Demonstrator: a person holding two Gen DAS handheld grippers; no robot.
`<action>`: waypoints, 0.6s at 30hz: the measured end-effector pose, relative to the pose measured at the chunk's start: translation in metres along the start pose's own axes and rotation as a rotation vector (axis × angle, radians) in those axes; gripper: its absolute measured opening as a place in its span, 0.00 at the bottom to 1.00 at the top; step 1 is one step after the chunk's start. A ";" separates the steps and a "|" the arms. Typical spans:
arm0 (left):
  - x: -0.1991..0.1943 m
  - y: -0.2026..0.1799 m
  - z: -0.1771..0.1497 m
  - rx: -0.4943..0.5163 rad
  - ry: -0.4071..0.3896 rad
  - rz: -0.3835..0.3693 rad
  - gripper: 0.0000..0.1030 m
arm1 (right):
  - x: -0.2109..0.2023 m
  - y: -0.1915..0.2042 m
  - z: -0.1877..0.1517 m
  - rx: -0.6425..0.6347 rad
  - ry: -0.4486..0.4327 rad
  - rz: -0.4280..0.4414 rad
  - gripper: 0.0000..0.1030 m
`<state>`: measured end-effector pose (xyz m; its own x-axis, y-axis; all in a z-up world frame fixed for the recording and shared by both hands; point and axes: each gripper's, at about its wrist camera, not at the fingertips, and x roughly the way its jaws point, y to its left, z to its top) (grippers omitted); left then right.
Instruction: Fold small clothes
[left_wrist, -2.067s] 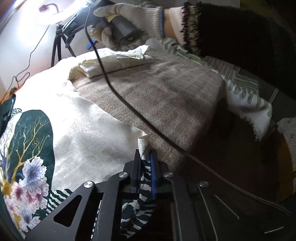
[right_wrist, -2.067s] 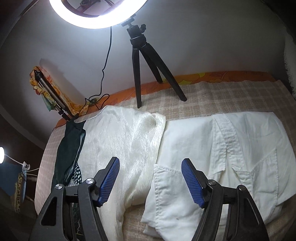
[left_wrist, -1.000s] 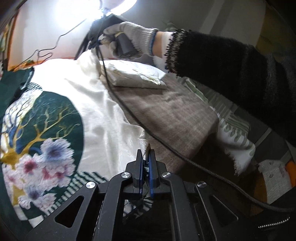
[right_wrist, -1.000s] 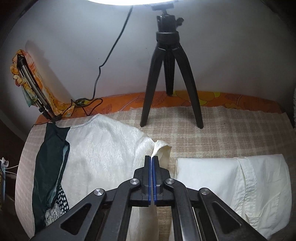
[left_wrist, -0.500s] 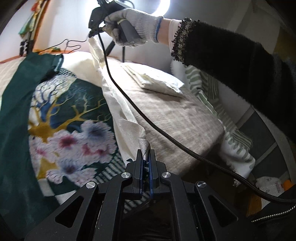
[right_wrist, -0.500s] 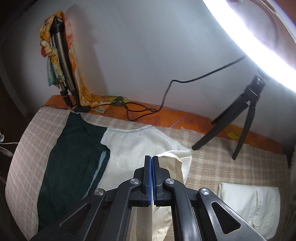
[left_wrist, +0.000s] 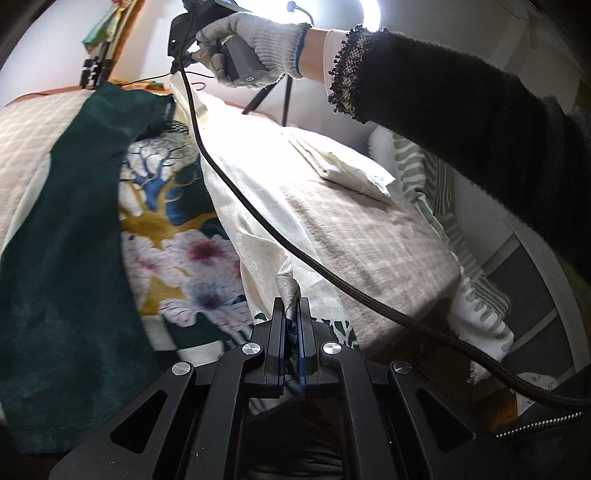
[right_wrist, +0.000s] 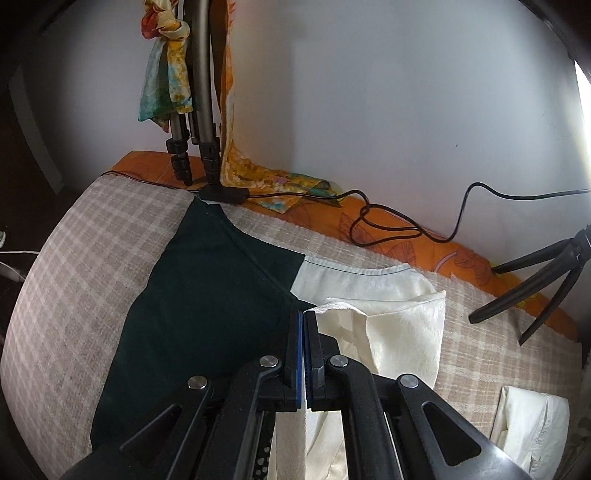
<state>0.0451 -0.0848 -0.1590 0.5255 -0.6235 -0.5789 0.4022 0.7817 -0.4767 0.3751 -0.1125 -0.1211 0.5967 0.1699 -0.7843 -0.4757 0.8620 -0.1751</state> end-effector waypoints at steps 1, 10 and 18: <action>-0.001 0.002 -0.001 -0.004 0.001 0.003 0.03 | 0.002 0.003 0.001 0.002 0.000 0.003 0.00; -0.009 0.016 -0.005 -0.048 -0.009 0.014 0.03 | -0.002 0.015 0.000 0.012 -0.017 0.155 0.20; -0.025 0.016 -0.004 -0.057 -0.007 -0.002 0.10 | -0.080 -0.060 -0.047 0.127 -0.133 0.234 0.39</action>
<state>0.0354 -0.0566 -0.1552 0.5302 -0.6246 -0.5734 0.3600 0.7781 -0.5148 0.3253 -0.2003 -0.0758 0.5636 0.4247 -0.7085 -0.5308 0.8434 0.0834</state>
